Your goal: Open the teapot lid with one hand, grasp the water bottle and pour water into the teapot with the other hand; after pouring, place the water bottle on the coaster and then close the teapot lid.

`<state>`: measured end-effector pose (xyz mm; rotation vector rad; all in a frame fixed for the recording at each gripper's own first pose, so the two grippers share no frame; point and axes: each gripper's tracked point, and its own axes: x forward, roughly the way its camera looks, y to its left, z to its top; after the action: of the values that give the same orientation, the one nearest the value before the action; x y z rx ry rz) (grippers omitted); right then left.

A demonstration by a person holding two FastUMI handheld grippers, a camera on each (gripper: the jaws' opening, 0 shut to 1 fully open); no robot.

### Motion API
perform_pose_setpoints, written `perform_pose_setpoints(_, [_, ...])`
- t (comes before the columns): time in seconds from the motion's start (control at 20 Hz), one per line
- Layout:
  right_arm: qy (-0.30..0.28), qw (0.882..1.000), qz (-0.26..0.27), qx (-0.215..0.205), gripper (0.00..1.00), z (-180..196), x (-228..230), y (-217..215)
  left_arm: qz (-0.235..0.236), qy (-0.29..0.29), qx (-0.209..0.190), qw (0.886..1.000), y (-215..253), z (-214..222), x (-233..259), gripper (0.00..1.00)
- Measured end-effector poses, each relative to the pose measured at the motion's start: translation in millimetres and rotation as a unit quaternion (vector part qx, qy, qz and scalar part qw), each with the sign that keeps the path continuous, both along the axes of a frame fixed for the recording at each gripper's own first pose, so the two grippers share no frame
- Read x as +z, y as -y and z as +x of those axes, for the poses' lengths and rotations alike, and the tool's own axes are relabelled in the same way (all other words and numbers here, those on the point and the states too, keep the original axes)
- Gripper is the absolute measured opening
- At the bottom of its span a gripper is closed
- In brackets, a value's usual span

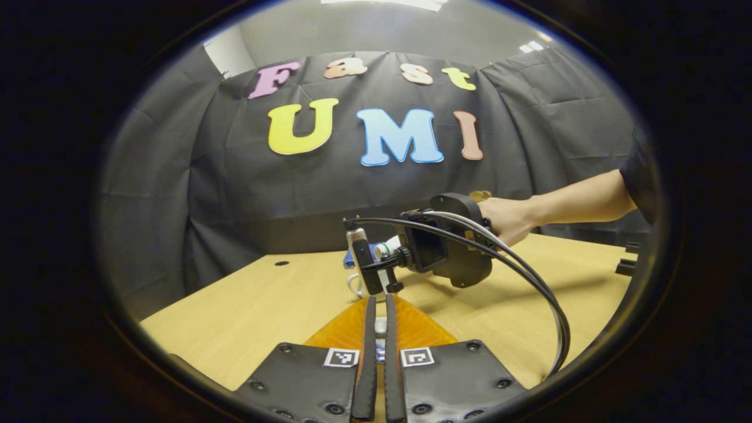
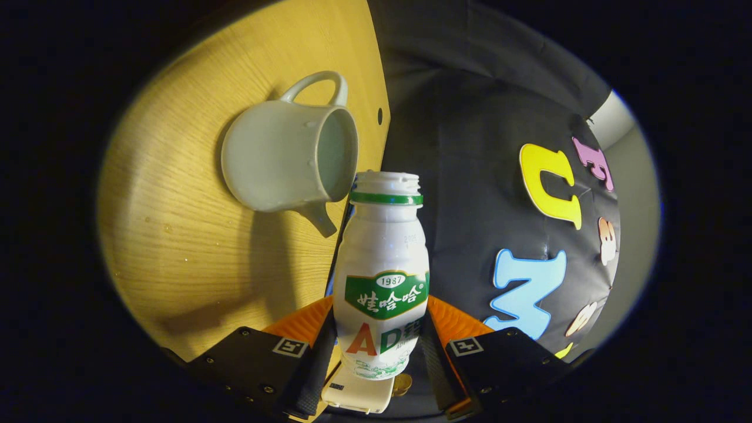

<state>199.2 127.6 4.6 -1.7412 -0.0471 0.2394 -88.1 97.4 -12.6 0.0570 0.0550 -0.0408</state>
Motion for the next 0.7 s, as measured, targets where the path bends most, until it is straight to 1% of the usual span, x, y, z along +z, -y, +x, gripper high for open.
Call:
perform_pose_setpoints(0.2, [0.017, 0.999, -0.030, 0.007, 0.72, 4, 14, -4, 0.007, 0.003, 0.001, 1.000, 0, -2, 3, 0.16])
perform_pose_setpoints(0.3, [0.017, 0.999, -0.039, 0.006, 0.72, 3, 14, -3, 0.011, 0.004, 0.005, 1.000, -1, -4, 3, 0.16])
perform_pose_setpoints(0.35, [0.019, 0.999, -0.046, 0.008, 0.72, 3, 15, -4, 0.016, 0.004, 0.007, 1.000, -2, -4, 3, 0.12])
perform_pose_setpoints(0.4, [0.023, 0.998, -0.053, 0.010, 0.72, 2, 17, -5, 0.022, 0.003, 0.008, 1.000, -1, -5, 1, 0.16])
perform_pose_setpoints(0.7, [0.041, 0.996, -0.073, 0.016, 0.72, 4, 27, -6, 0.029, 0.000, 0.007, 1.000, 1, -5, -1, 0.16])
